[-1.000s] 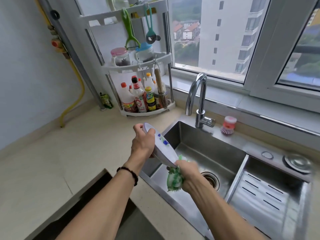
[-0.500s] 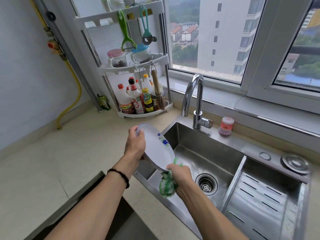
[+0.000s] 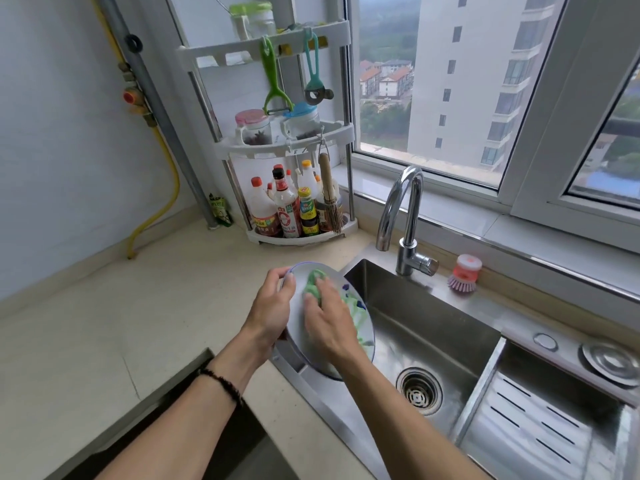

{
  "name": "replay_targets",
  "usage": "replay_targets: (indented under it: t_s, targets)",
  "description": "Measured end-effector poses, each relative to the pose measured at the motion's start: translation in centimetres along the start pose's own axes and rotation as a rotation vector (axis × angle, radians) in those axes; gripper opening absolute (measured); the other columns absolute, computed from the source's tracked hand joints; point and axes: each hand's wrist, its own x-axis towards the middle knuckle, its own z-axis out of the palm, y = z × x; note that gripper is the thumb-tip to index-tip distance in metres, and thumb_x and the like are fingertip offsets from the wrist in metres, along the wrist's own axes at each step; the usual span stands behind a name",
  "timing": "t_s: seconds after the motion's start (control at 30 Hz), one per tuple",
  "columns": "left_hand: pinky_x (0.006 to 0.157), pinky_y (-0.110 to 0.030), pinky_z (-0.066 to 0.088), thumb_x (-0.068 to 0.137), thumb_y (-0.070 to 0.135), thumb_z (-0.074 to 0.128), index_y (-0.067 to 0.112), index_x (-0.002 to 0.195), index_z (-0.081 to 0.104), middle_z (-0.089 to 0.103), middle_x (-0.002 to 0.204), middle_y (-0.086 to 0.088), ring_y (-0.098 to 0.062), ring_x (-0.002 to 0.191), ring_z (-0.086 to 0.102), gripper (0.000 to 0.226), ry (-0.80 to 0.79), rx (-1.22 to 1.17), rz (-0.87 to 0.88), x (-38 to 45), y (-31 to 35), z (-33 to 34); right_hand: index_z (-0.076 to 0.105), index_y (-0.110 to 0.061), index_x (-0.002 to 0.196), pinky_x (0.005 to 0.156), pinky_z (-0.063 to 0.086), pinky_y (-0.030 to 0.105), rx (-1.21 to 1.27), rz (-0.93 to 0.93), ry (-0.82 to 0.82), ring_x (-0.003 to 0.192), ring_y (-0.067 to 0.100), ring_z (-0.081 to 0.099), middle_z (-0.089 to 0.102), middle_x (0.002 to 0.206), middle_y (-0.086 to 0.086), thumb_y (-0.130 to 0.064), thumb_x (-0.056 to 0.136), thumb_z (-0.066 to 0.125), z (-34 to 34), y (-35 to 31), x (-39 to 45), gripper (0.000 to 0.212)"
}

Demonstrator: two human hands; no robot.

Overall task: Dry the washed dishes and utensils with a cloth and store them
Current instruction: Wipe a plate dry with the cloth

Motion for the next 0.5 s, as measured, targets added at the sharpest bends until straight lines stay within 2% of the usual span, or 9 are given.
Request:
replay_targets:
  t_s: [0.03,0.1,0.17,0.23,0.3,0.33,0.4,0.47,0.5]
  targets:
    - [0.079,-0.036,0.053,0.108,0.033,0.041,0.027,0.118,0.057,0.067,0.117,-0.008,-0.025,0.106,0.066,0.020,0.005,0.005,0.001,0.0,0.1,-0.3,0.027,-0.017,0.158,0.124,0.010,0.035,-0.026,-0.082,-0.134,0.154,0.016,0.013,0.022,0.165,0.001,-0.039,0.101,0.030,0.3,-0.4,-0.5,0.061]
    - [0.081,-0.037,0.055,0.109,0.029,0.039,0.024,0.116,0.057,0.068,0.115,-0.011,-0.024,0.103,0.068,0.020,0.009,-0.038,-0.014,0.0,0.4,-1.2,0.006,-0.026,0.161,0.123,-0.014,0.038,-0.148,-0.232,-0.368,0.152,0.007,-0.014,-0.007,0.167,-0.006,-0.043,0.097,0.022,0.3,0.1,-1.2,0.068]
    - [0.079,-0.037,0.056,0.109,0.027,0.038,0.021,0.116,0.058,0.069,0.112,-0.011,-0.023,0.095,0.068,0.022,-0.011,-0.083,-0.028,0.1,0.5,-2.0,-0.001,-0.038,0.158,0.115,-0.024,0.042,-0.389,-0.281,-0.409,0.148,0.012,-0.027,-0.020,0.163,-0.008,-0.040,0.103,0.021,-0.6,1.6,-0.9,0.059]
    - [0.068,-0.031,0.056,0.109,0.028,0.039,0.021,0.117,0.059,0.070,0.107,-0.008,-0.021,0.086,0.068,0.022,-0.032,-0.085,-0.026,-0.2,0.6,-2.0,-0.008,-0.044,0.156,0.111,-0.027,0.046,-0.569,-0.143,-0.275,0.147,0.018,-0.032,-0.025,0.163,-0.007,-0.044,0.108,0.017,-1.5,3.3,0.3,0.053]
    - [0.059,-0.026,0.052,0.108,0.029,0.040,0.021,0.118,0.058,0.069,0.105,-0.008,-0.019,0.083,0.066,0.022,-0.037,-0.062,-0.014,-0.4,0.6,-1.5,-0.011,-0.036,0.157,0.115,-0.023,0.045,-0.536,0.005,-0.184,0.149,0.020,-0.028,-0.023,0.164,-0.004,-0.044,0.109,0.013,-1.4,3.2,0.8,0.055]
    - [0.060,-0.027,0.050,0.108,0.029,0.040,0.021,0.118,0.058,0.069,0.108,-0.009,-0.020,0.087,0.065,0.022,-0.043,-0.042,-0.012,-0.3,0.6,-1.2,-0.012,-0.031,0.158,0.116,-0.021,0.041,-0.451,0.000,-0.188,0.149,0.018,-0.026,-0.023,0.164,-0.002,-0.041,0.109,0.012,-1.0,2.6,0.5,0.056]
    - [0.069,-0.032,0.053,0.108,0.029,0.040,0.020,0.117,0.060,0.069,0.117,-0.012,-0.024,0.099,0.068,0.024,-0.069,-0.019,-0.016,-0.2,0.8,-0.9,-0.018,-0.026,0.156,0.116,-0.020,0.034,-0.352,-0.138,-0.262,0.148,0.014,-0.028,-0.028,0.161,-0.002,-0.036,0.109,0.013,0.1,1.3,-0.6,0.057]
    - [0.080,-0.039,0.057,0.109,0.028,0.039,0.015,0.120,0.059,0.068,0.118,-0.015,-0.029,0.105,0.069,0.027,-0.102,-0.044,-0.043,-0.3,0.9,-0.9,-0.025,-0.027,0.153,0.118,-0.020,0.034,-0.421,-0.243,-0.268,0.146,0.014,-0.032,-0.033,0.157,-0.004,-0.037,0.110,0.013,-0.1,1.3,-0.8,0.058]
    - [0.080,-0.040,0.057,0.109,0.028,0.039,0.013,0.121,0.059,0.069,0.117,-0.017,-0.029,0.102,0.070,0.028,-0.115,-0.050,-0.053,-0.4,0.9,-0.9,-0.028,-0.028,0.151,0.118,-0.021,0.036,-0.469,-0.211,-0.212,0.145,0.015,-0.033,-0.034,0.157,-0.003,-0.040,0.109,0.013,-0.4,2.1,0.0,0.059]
